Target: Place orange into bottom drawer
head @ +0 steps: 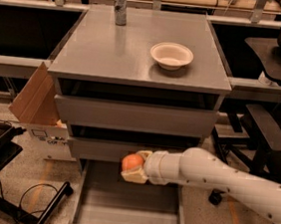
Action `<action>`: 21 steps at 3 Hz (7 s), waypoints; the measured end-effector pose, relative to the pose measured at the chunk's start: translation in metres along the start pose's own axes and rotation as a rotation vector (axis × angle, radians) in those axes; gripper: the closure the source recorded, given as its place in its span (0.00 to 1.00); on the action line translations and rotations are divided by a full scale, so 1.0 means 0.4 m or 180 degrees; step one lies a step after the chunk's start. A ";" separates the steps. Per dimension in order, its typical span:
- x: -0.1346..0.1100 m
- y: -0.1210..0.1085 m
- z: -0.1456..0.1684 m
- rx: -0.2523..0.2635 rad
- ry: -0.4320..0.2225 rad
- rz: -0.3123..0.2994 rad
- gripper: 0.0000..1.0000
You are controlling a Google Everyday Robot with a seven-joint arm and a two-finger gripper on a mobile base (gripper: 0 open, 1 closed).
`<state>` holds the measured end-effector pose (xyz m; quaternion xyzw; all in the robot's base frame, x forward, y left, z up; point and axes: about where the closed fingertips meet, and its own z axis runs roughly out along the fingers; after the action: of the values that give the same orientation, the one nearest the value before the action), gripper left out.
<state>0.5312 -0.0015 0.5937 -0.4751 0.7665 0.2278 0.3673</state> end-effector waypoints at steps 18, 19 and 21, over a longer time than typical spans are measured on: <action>0.695 -0.023 0.857 -0.0688 0.0550 0.0853 0.00; 0.685 0.006 0.817 -0.0736 0.0543 0.0841 0.00; 0.635 0.142 0.541 -0.0880 0.0595 0.0468 0.00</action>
Offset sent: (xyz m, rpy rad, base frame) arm -0.0628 0.1049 -0.2477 0.0935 0.1893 -0.0082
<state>0.4844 0.0322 0.2604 -0.4828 0.7914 0.3121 0.2079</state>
